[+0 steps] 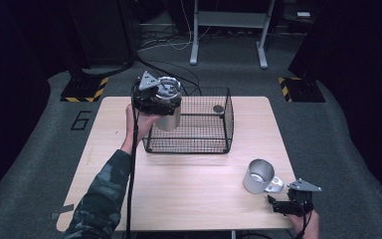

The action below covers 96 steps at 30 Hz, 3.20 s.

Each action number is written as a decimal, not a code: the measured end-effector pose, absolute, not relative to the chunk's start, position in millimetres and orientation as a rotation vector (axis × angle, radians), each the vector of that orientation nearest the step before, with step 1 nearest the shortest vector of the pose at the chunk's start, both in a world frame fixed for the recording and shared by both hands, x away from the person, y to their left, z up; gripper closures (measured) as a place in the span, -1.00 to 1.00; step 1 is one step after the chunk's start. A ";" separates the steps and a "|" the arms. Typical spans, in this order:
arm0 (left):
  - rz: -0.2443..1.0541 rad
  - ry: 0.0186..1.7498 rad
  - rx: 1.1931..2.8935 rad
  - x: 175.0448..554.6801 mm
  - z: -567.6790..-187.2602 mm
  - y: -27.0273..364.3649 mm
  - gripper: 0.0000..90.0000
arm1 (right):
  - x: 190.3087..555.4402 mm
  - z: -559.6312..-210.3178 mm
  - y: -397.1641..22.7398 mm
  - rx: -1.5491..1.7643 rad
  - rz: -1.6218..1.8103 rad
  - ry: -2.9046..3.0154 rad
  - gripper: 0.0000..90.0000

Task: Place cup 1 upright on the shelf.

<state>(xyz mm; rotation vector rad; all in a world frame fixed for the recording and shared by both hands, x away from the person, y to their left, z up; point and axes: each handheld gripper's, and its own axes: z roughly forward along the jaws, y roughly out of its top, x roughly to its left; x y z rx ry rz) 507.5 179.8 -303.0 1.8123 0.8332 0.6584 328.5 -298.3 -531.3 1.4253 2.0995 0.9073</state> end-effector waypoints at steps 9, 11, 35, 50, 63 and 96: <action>0.649 0.871 1.828 523.7 -312.1 178.8 -0.92 | 328.5 -531.3 -298.3 1.425 0.907 2.100 -1.00; 0.645 0.884 1.828 528.2 -314.6 177.9 -0.92 | 328.5 -531.4 -298.3 1.426 0.907 2.099 -1.00; 0.613 1.005 1.874 563.6 -352.5 173.5 -0.92 | 328.1 -531.3 -297.8 1.435 0.912 2.094 -1.00; 0.592 1.042 1.891 569.9 -370.6 170.1 -0.92 | 328.1 -531.4 -298.1 1.431 0.909 2.097 -1.00; 0.572 1.071 1.922 574.5 -390.1 166.5 -0.92 | 328.1 -531.4 -298.1 1.430 0.910 2.097 -1.00; 0.565 1.109 1.955 567.7 -413.1 164.9 -0.92 | 328.0 -531.3 -298.2 1.429 0.906 2.092 -0.98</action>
